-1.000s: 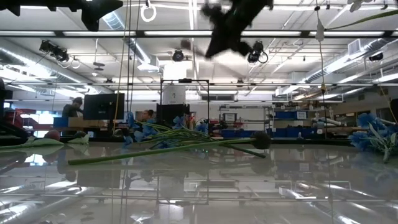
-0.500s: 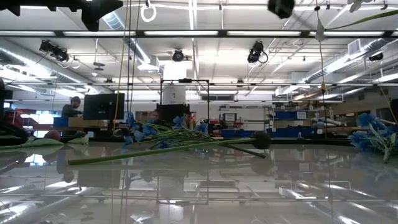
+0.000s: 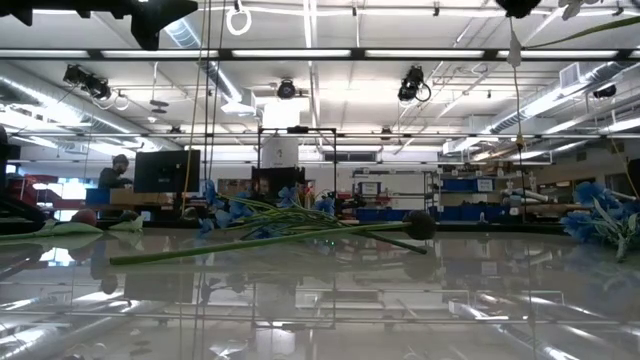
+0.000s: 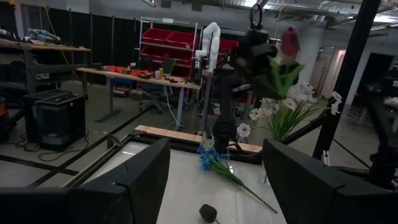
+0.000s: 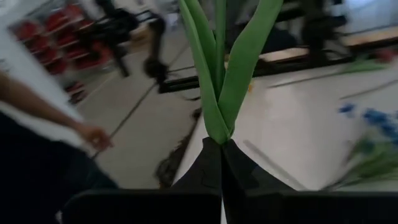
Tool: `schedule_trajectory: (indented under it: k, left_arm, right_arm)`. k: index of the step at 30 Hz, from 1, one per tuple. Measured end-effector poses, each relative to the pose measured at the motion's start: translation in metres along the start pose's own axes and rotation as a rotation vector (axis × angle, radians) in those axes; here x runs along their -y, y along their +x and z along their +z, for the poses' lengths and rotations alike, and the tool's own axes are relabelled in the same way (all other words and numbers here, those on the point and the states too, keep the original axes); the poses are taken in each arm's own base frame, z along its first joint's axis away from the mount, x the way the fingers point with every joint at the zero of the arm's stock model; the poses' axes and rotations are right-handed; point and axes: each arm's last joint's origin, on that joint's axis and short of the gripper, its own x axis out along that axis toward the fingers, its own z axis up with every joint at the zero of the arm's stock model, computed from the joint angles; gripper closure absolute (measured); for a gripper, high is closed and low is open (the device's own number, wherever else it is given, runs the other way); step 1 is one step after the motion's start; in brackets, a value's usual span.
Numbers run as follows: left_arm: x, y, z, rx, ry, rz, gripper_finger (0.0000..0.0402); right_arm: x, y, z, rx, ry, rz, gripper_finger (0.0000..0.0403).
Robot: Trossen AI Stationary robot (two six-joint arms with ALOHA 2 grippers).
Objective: Sort flowers into vase by color
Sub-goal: Put the right red tulip into the transparent vase
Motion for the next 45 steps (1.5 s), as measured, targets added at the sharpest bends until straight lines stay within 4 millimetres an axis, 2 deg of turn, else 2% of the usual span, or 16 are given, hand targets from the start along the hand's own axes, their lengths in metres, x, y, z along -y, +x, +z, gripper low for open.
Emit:
schedule_trajectory:
  k: [6,16,24,29,35,40,45]
  left_arm:
    - [0.000,0.000,0.000,0.000,0.000,0.000,0.0141]
    - [0.000,0.000,0.000,0.000,0.000,0.000,0.0141]
    - [0.000,0.000,0.000,0.001,0.000,0.000,0.0141]
    - [0.000,0.000,0.000,0.000,0.000,0.000,0.0141]
    - [0.000,0.000,0.000,0.001,0.000,0.000,0.0141]
    - [0.000,0.000,0.000,0.001,0.000,0.000,0.0141]
    - [0.000,0.000,0.000,0.000,0.000,0.000,0.0141]
  right_arm:
    - [-0.011,-0.012,-0.021,-0.018,-0.025,0.109,0.0403]
    - [-0.022,-0.041,-0.031,0.058,-0.089,0.214,0.0403]
    - [-0.020,-0.037,-0.054,0.054,-0.186,0.287,0.0403]
    - [-0.023,-0.036,-0.062,0.081,-0.318,0.343,0.0403]
    - [-0.024,-0.035,-0.070,0.024,-0.398,0.396,0.0401]
    - [-0.024,-0.035,-0.074,-0.020,-0.403,0.429,0.0390]
    - [-0.024,-0.036,-0.074,-0.038,-0.337,0.440,0.0366]
